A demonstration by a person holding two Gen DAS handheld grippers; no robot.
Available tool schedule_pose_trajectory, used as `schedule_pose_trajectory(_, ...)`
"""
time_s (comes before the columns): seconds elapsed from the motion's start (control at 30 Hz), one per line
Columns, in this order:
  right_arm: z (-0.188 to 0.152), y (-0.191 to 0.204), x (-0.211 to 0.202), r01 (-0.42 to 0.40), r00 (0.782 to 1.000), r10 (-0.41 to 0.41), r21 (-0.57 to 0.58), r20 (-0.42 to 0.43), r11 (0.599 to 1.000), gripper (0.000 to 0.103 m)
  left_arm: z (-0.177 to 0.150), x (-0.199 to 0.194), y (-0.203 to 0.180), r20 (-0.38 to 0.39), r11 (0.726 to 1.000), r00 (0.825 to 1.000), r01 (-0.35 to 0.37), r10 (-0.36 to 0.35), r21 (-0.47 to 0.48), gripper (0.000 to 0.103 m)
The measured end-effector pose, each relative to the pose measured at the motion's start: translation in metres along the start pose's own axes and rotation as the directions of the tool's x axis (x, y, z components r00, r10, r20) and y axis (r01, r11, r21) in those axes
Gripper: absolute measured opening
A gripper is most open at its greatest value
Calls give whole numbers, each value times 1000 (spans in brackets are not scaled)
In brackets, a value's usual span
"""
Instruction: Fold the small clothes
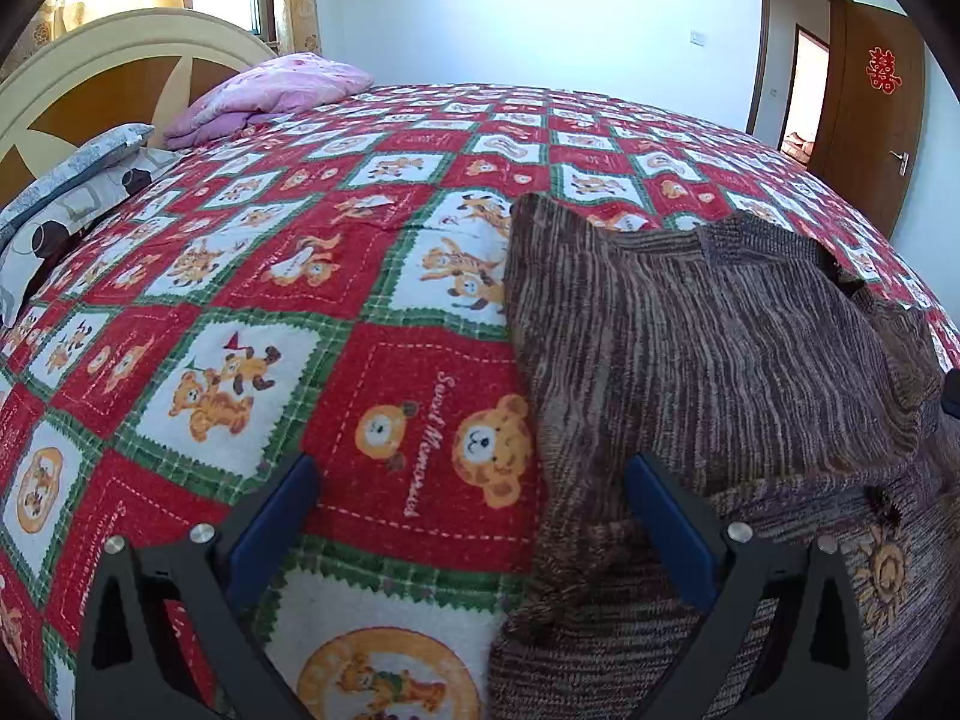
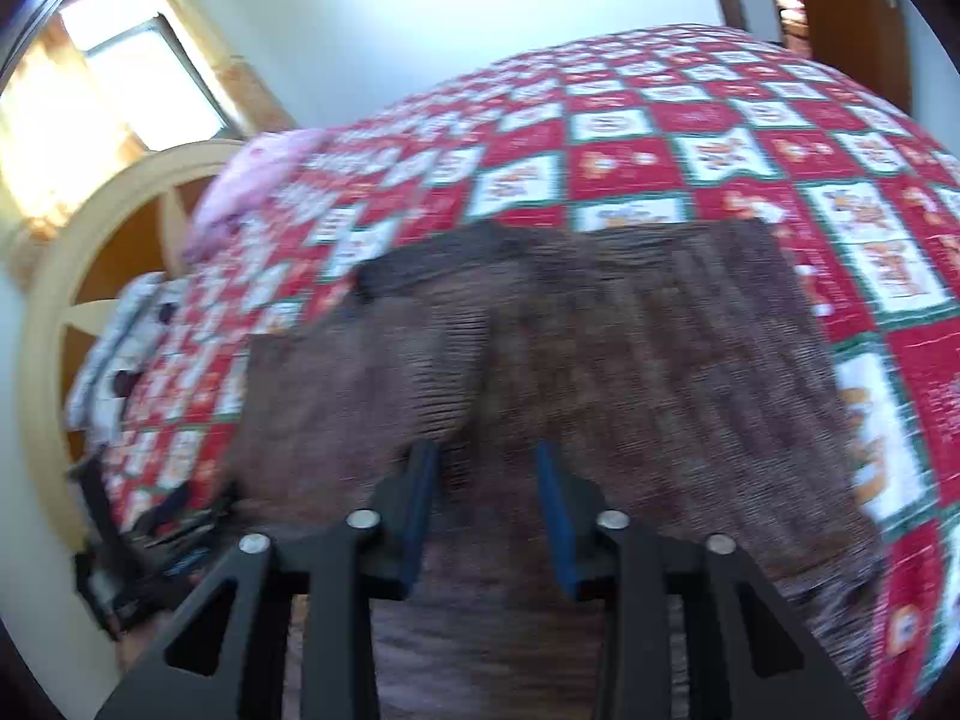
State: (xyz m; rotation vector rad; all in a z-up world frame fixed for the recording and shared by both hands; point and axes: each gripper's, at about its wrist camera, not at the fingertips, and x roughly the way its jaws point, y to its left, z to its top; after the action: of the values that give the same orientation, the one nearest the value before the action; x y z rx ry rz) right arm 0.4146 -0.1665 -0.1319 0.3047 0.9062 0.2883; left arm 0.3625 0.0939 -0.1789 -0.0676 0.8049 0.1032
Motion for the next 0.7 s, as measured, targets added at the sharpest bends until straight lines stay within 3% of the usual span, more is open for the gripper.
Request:
schedule_pose_trajectory(0.07,-2,13,4,-21,1000,20,-24,-5,999,37,0,0,0,0,1000,1000,-1,1,1,103)
schedule_pose_trajectory(0.23,-4,31,22,17,999,-20,-82,-40,996,35,0,-1,0,1,1000,1000,2,-2,-2,103)
schedule_pose_trajectory(0.3,-5,31,28,33,998,-39,-108,-53,994,2,0,-1,0,1,1000,1000,1,-1,-2,103)
schedule_pose_trajectory(0.5,-14,20,10,52,998,-56,-137,-28,989,2,0,-3,0,9,1000,1000,10,-10,-7,103)
schedule_pose_trajectory(0.7,-33,16,10,36,997,-44,-130,-61,991,2,-1,-6,6,33,998,998,48,-46,-42,103)
